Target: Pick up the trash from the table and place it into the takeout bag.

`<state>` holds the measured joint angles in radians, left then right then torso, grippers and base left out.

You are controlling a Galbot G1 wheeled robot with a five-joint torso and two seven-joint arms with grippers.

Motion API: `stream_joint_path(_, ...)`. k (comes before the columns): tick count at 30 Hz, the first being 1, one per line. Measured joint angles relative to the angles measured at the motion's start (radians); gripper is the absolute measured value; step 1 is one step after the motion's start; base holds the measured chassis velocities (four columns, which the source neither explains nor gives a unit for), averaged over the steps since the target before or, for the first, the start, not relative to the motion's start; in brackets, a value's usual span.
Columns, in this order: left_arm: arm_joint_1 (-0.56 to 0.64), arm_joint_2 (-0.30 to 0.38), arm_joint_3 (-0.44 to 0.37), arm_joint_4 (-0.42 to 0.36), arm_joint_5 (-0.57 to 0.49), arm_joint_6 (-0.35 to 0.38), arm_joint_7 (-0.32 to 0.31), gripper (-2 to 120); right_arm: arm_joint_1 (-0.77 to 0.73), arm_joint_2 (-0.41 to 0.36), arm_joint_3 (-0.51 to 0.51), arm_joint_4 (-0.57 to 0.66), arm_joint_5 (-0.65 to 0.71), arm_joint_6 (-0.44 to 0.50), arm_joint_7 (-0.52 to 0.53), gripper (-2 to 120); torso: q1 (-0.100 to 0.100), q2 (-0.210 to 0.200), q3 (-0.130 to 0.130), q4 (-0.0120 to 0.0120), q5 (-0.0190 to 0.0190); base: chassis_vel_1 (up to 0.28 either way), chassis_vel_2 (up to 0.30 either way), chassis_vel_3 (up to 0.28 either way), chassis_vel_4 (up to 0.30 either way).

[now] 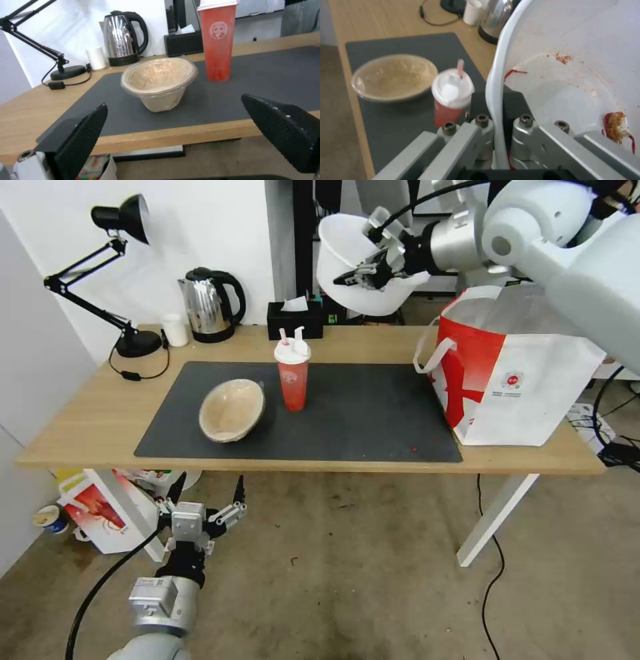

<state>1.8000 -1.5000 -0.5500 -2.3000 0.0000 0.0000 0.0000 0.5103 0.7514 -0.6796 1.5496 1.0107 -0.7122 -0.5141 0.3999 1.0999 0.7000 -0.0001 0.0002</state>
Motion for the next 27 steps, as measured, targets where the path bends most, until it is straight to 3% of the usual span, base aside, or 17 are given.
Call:
stream_joint_path(13,0.000,0.000,0.000,0.000,0.000,0.000,0.000,100,-0.009,-0.119,-0.013,0.033,-0.008,0.006,-0.020,0,0.000,0.000,0.000,0.0000,0.0000,0.000,0.000,0.000,0.000)
stream_joint_path(27,0.000,0.000,0.000,0.000,0.000,0.000,0.000,100,-0.100,-0.250,0.056,0.022,-0.045,0.031,-0.053,0,0.000,0.000,0.000,-0.0001,0.0000,0.000,0.000,0.000,0.000)
